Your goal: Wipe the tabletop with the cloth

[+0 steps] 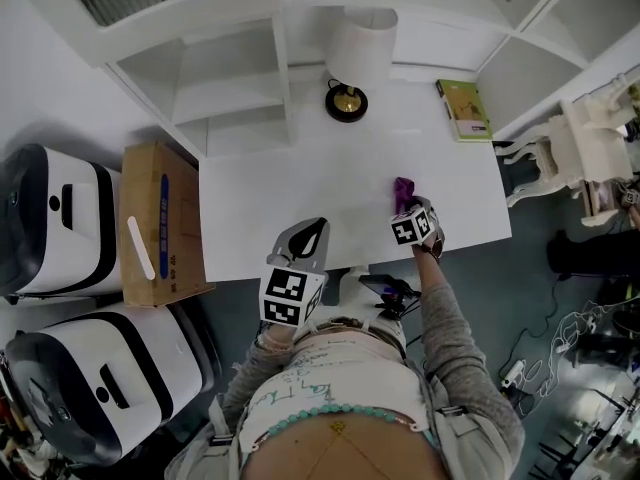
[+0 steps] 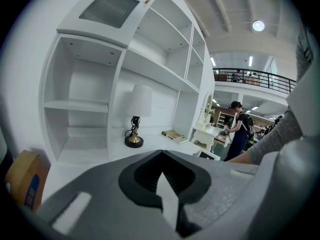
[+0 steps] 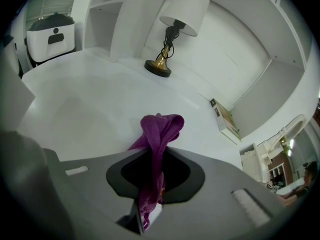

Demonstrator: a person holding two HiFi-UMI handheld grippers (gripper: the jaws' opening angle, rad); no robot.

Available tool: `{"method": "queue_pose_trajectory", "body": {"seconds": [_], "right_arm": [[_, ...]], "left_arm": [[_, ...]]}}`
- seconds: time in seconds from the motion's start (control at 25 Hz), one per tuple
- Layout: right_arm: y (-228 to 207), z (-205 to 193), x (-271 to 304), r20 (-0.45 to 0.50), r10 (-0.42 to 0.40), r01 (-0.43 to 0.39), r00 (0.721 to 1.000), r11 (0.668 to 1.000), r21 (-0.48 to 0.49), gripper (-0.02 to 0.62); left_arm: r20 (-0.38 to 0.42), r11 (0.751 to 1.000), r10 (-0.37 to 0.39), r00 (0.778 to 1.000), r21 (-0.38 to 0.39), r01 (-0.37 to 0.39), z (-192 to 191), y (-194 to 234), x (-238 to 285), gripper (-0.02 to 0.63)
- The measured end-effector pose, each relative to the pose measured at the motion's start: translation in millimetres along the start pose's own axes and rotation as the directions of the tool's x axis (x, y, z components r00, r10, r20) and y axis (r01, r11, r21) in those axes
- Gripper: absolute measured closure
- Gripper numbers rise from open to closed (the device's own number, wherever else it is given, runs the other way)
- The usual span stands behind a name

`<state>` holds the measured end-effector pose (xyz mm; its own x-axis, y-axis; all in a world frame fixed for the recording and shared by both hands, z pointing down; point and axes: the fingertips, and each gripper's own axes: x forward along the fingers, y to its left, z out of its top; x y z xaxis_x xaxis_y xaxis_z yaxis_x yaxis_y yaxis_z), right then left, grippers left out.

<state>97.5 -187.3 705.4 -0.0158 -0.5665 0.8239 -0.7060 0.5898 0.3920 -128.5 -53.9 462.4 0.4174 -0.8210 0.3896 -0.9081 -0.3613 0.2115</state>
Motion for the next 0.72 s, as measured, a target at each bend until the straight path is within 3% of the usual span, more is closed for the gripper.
{"method": "queue_pose_trajectory", "body": {"seconds": [0.72], "right_arm": [[46, 30, -7, 0.019, 0.039, -0.038, 0.999, 0.998, -0.043, 0.526]], "left_arm": [[0.008, 0.999, 0.048, 0.999, -0.019, -0.048, -12, 25, -36, 0.604]]}}
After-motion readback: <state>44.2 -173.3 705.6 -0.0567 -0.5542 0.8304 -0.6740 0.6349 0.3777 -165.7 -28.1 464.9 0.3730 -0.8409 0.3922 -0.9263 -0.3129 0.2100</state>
